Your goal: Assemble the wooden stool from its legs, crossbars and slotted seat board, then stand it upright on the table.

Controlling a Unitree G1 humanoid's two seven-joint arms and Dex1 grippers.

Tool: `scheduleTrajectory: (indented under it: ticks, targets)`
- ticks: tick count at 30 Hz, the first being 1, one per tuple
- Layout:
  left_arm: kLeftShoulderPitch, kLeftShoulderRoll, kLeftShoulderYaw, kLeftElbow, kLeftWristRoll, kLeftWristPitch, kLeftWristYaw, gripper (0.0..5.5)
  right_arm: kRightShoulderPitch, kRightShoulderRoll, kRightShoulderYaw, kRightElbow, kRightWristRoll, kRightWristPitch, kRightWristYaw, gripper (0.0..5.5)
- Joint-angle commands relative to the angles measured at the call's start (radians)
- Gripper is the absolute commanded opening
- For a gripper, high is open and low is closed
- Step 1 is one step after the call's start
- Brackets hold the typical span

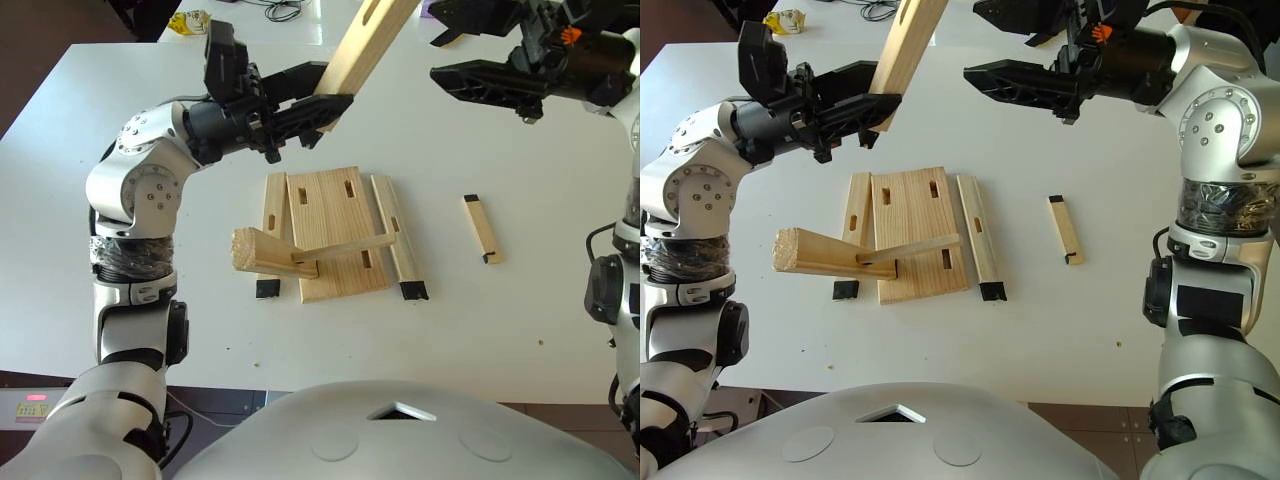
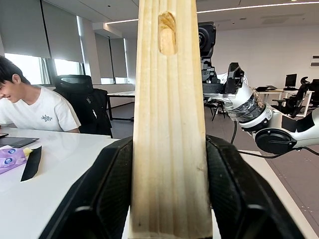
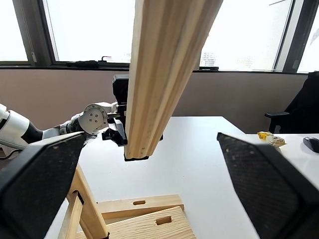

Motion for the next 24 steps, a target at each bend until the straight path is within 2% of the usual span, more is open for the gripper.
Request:
scheduleTrajectory:
  ticks: [1, 8, 24]
  targets:
    - [0.009, -0.012, -0.020, -0.020, 0.022, -0.016, -0.001, 2.05, -0.074, 0.030, 0.026, 0.024, -0.026, -0.007, -0.007, 4.89]
    - [0.025, -0.013, -0.029, -0.053, 0.018, -0.004, -0.006, 2.05, -0.144, 0.055, 0.037, 0.084, -0.039, 0.003, 0.016, 4.89]
    - [0.052, 0.001, -0.048, -0.080, -0.024, 0.053, -0.050, 2.05, -0.198, 0.051, 0.058, 0.074, -0.036, 0.052, 0.124, 2.43]
